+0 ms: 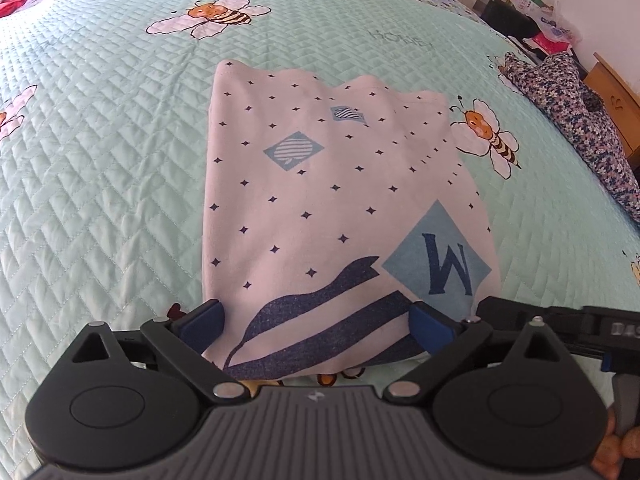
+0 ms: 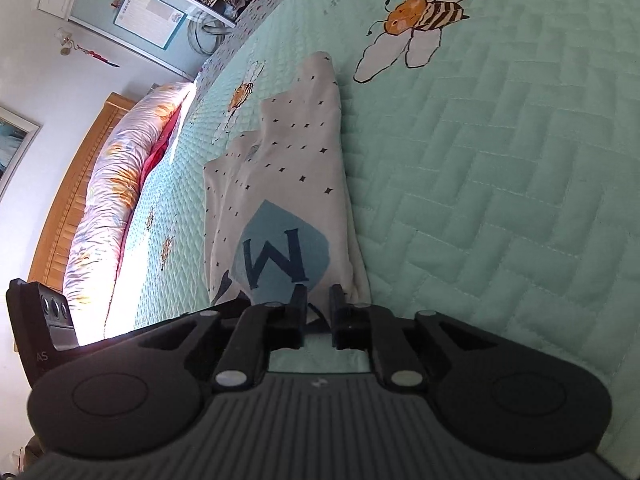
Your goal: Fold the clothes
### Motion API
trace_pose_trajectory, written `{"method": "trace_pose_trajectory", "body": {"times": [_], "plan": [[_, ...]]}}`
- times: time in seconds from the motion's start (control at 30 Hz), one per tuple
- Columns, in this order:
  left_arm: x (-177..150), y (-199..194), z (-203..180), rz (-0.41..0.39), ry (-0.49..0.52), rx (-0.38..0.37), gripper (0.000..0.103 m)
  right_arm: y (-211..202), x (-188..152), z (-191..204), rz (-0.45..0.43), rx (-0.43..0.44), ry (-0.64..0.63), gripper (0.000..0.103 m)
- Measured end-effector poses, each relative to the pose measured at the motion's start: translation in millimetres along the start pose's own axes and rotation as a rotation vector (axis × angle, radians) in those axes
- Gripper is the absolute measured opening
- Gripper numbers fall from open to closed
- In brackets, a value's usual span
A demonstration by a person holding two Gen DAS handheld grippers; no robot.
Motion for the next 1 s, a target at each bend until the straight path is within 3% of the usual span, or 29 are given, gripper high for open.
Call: {"method": "trace_pose_trajectory", "body": {"times": [0.03,0.07,0.1,0.23,0.33,0.5,0.63,0.83,1.0], "plan": [[1,-5,1,-0.002,-0.013,0.007,0.100,-2,2,8,0.001,0.005,-0.010,0.052],[3,-10,2,-0.009,-0.025,0.031,0.100,-4,5,15,0.002,0.009,-0.019,0.071],[6,-18,4,-0.027,-0.025,0.060,0.100,-6,8,26,0.012,-0.020,-0.053,0.079],[21,-56,8,-0.111,-0.010,0.172,0.100,-10,28,65,0.094,-0.212,-0.189,0.080],[33,-81,10,-0.119,-0.026,0.188,0.101,-9,44,85,0.158,-0.271,-0.214,0.080],[50,-96,7,-0.037,-0.062,0.183,0.101,-7,65,124,0.206,-0.320,-0.298,0.080],[52,-90,5,0.078,-0.088,0.232,0.101,-3,78,143,0.271,-0.401,-0.367,0.080],[42,-90,4,0.107,-0.053,0.373,0.101,7,77,159,0.367,-0.476,-0.462,0.081],[38,-90,11,0.138,-0.096,0.376,0.101,11,73,160,0.400,-0.475,-0.447,0.081]]}}
Point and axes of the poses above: each gripper's, at about its wrist camera, not at the fingertips, and y roughly the way its jaws point, z to its left, x to its top, the point moved 3 cm from there along y, roughly the way its jaws point, and after that the axes turned 15 degrees about -y, right-handed, at the moved point
